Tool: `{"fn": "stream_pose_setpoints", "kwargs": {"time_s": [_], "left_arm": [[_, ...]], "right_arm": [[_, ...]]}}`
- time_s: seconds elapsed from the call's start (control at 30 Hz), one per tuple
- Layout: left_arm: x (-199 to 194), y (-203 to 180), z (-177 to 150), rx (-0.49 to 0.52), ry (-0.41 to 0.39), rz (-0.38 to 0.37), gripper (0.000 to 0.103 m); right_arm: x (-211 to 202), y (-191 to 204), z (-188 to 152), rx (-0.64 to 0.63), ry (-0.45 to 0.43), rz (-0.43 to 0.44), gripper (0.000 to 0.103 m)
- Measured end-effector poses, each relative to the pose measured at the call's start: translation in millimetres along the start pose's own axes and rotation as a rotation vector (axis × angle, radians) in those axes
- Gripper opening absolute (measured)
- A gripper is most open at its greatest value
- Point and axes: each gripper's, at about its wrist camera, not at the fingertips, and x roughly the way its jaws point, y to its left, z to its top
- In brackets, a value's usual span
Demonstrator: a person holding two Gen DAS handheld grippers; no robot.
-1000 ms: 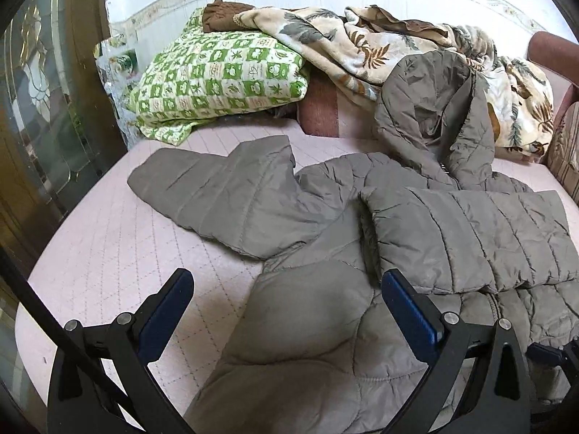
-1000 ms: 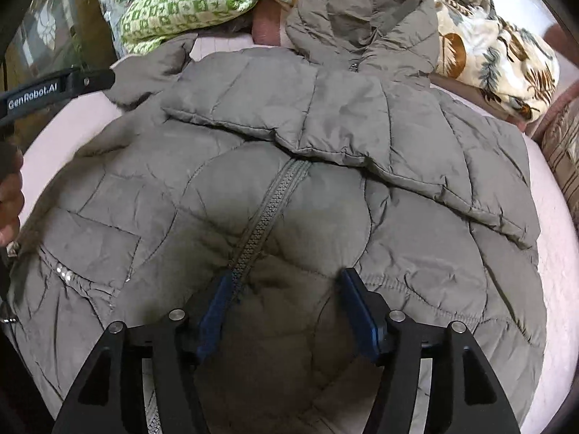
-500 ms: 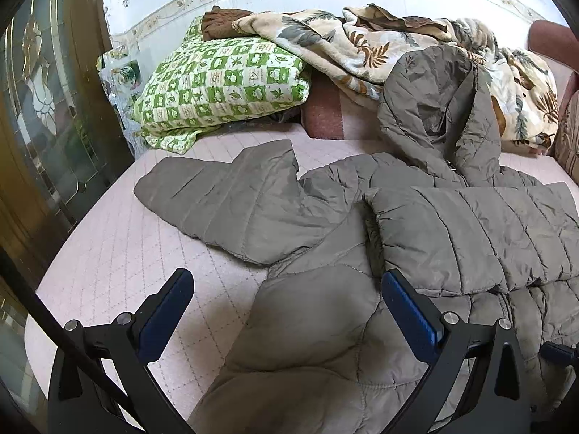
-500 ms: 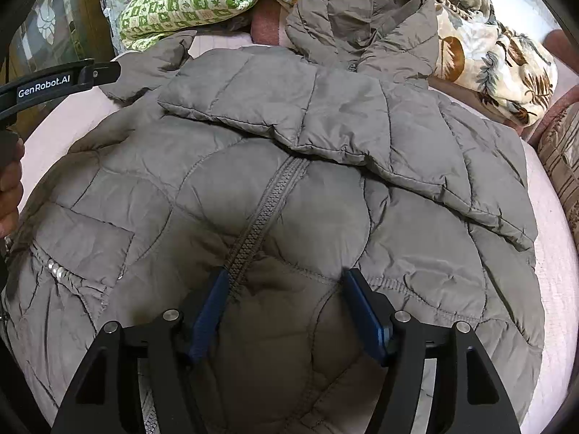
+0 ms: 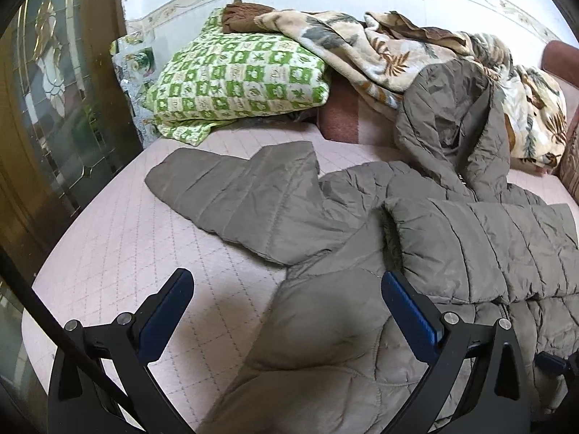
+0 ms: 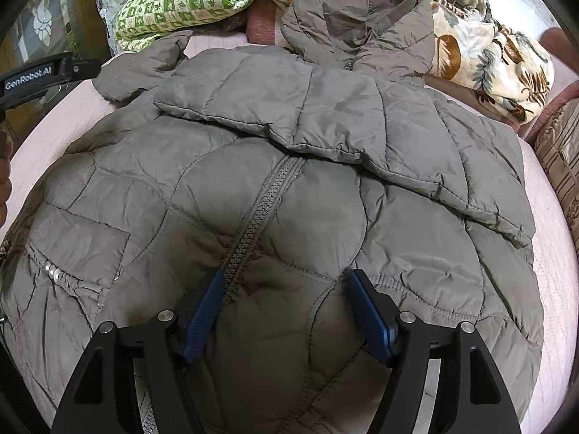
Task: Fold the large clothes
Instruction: 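Move the left tool toward the other sleeve cuff of the jacket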
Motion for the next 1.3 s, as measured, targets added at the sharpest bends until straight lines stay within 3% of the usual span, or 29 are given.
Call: {"fn": "stream_pose_setpoints", "kwargs": {"time_s": [0.23,0.47,0.67,0.83,1.1,1.3], "left_arm": [[-4.1,21.3,-1.6,-0.029,0.022,0.010,0.103],[0.3,66.9,-18.7,-0.158,0.136,-0.036,0.103],[-16.0,95.0,-37.6,-0.249,0.152,-0.055,0.103],[-24.6,102.9,-41.6,-0.269,0.159,-0.043,0.103],[-45.6,113.8,-58.9,-0.295,0.082,-0.031,0.103],[-35.1,112.3,-61.2,-0.182,0.151,-0.048,0.103]], "right_arm": [[0.1,-4.0,-1.4,0.007,-0.002,0.014,0.078],[2.0,-6.9,-0.1,0.009,0.006,0.020,0.081],[1.4,-7.8,0.0,0.010,0.009,0.015,0.082],[-2.6,-8.4,-3.6,0.007,0.007,0.022,0.083],[-2.8,-6.8,-4.1,0.007,0.014,0.017,0.085],[-1.8,-6.8,-2.7,0.008,0.017,0.012,0.086]]}}
